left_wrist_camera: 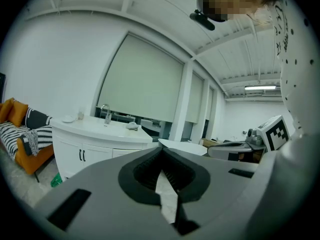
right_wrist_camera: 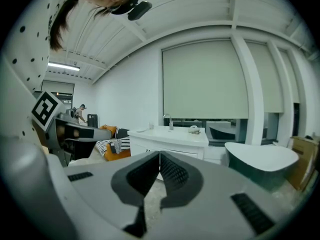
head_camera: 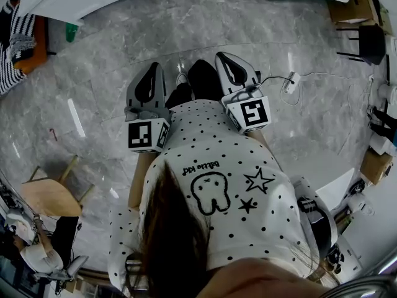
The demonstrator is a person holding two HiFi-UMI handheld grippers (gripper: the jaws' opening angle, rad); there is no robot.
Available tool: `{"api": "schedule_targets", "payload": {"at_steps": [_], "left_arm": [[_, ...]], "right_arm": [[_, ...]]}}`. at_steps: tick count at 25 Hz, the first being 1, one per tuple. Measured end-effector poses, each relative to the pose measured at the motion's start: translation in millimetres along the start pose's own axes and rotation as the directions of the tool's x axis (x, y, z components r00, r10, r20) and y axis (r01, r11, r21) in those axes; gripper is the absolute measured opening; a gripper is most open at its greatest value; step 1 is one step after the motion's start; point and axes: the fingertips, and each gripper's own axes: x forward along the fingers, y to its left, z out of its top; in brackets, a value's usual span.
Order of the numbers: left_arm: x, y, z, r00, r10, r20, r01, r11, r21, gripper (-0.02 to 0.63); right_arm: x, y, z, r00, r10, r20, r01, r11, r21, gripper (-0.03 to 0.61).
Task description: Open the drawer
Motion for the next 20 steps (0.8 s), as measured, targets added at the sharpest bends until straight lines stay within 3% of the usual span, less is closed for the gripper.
{"api": "schedule_targets", "payload": {"at_steps": [10,14,20], "left_arm": [[39.4,13.2,-10.1,0.998,0.045,-0.054,-0.048,0.997,-0.062,0.005],[72.1,23.3,-2.4,0.996,0.084,-0.039,-0.088,0.992,-0.094,0.005],[125.4,21.4,15.9,0.993,0.117,0.001,-0.117,0.99,-0.079,0.005]], "right_arm": [[31.3,-34.9,-0.4,0.999,0.017,-0.047,-0.017,1.0,0.018,0.014],[55.2,-67.4,13.3,0.999,0.016,-0.036,-0.016,1.0,0.006,0.014],[89.7,-119.7,29.2,0.999,0.029,-0.019,-0.03,0.999,-0.019,0.014]]}}
